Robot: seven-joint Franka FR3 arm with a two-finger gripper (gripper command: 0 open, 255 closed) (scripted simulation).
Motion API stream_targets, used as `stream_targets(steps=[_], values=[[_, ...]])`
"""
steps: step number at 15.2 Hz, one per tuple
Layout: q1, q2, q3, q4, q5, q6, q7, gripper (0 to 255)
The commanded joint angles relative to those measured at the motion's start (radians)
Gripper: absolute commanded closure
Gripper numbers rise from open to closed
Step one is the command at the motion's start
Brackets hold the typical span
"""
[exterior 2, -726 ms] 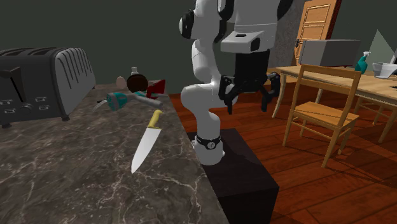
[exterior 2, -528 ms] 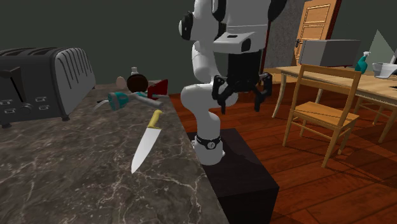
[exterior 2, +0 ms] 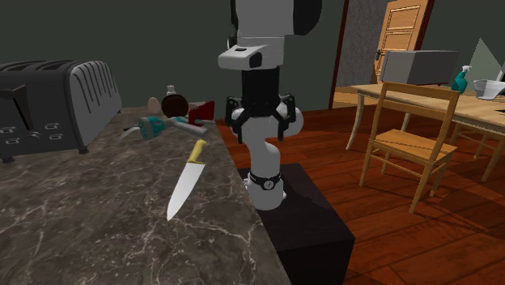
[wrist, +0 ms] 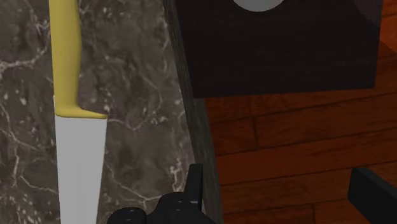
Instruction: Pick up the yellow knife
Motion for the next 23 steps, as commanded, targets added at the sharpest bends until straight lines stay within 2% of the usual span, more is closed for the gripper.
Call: stream_targets(steps=[1,12,21,22,23], values=[[-0.017,-0.015,-0.048,-0.007,-0.051,0.001,-0.065,0],[-0.083,-0.005,-0.326,0.042,-0.304,0.049,-0.400,0],[-0.098,-0.015,-0.364,-0.059,-0.341,0.140,-0.391,0],[-0.098,-0.015,-0.363,-0.060,-0.340,0.141,-0.390,255],[-0.097,-0.015,-0.364,-0.060,-0.340,0.141,-0.390,255]])
